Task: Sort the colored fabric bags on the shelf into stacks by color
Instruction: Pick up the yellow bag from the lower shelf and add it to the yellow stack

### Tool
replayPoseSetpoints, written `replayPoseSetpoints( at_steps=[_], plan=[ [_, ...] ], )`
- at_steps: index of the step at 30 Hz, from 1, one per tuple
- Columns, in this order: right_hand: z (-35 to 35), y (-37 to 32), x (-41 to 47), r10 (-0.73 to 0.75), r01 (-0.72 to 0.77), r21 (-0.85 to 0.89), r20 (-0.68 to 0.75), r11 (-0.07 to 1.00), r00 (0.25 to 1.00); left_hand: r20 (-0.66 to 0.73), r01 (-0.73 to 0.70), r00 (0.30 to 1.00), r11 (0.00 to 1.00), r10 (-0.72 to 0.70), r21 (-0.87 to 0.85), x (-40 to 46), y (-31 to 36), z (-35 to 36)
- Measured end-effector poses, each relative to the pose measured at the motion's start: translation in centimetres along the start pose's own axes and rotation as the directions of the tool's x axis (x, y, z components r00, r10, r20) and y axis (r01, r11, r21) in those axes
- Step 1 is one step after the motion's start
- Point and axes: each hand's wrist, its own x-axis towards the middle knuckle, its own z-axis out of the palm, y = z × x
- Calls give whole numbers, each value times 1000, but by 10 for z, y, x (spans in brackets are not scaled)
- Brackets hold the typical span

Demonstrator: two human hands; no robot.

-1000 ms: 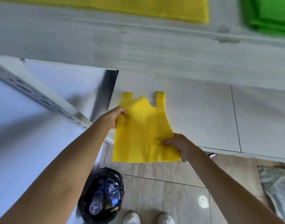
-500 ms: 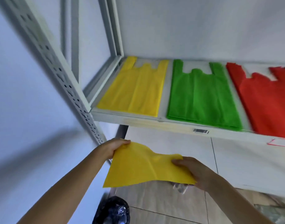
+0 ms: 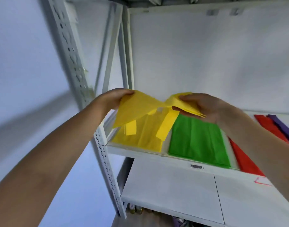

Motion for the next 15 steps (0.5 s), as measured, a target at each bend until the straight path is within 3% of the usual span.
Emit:
replayPoseSetpoints(
  at_steps=[4, 7, 12, 15],
  plan=[
    [0, -53, 44, -159, 164, 38, -108, 986, 981, -85, -142, 987, 986, 134, -93, 43, 69, -16],
    [-2, -59, 77, -170, 186, 99, -152, 978, 974, -108, -223, 972, 968, 211, -117, 76, 92, -22],
    [-1, 13, 149, -17, 25, 29, -253, 999, 967, -91, -199, 977, 977, 192, -76, 161, 55, -32],
    [1, 76, 180, 142, -179, -74, -352, 981, 925, -142, -102, 983, 991, 114, 86, 213, -9, -27]
  ],
)
